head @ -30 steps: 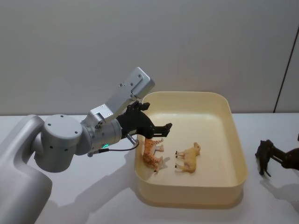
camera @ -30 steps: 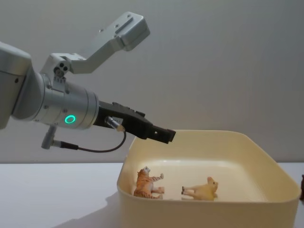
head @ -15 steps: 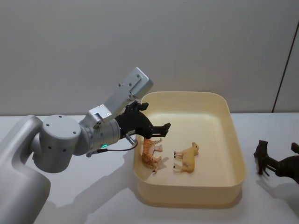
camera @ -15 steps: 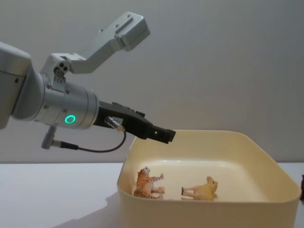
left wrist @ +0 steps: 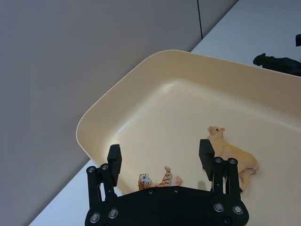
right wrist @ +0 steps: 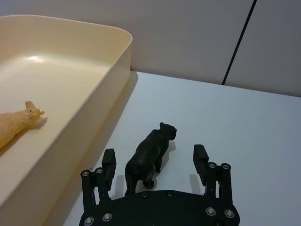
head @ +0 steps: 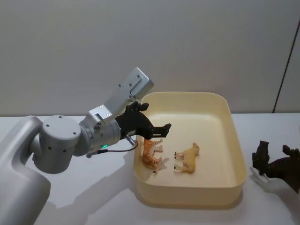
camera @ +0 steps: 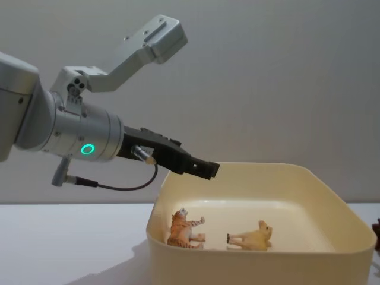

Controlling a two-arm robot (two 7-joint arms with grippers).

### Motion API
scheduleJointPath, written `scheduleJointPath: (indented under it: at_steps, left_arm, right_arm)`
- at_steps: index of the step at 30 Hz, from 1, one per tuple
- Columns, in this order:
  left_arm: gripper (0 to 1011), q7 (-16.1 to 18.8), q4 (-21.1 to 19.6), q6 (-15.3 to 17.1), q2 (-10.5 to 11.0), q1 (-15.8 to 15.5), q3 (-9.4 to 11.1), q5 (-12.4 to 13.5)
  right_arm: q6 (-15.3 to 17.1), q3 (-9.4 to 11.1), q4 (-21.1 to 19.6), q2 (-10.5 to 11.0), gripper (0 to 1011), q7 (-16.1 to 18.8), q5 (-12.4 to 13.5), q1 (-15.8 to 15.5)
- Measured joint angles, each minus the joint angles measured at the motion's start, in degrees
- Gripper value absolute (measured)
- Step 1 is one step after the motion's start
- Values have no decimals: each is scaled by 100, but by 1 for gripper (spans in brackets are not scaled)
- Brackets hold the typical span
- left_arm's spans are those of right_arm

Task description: Pick up the toy alternately with two hands and place it into the central storage box.

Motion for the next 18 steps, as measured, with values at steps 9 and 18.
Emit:
scheduleJointPath:
  at_steps: [9,18]
  left_arm:
    - [1001,0,0,0,0,0,0,0]
    - [1001,0,0,0,0,0,0,0]
  right_arm:
    - [-17,-100,300,-134,951,1,-233,204]
    - [-23,-145,441,-197,726,0,-341,300]
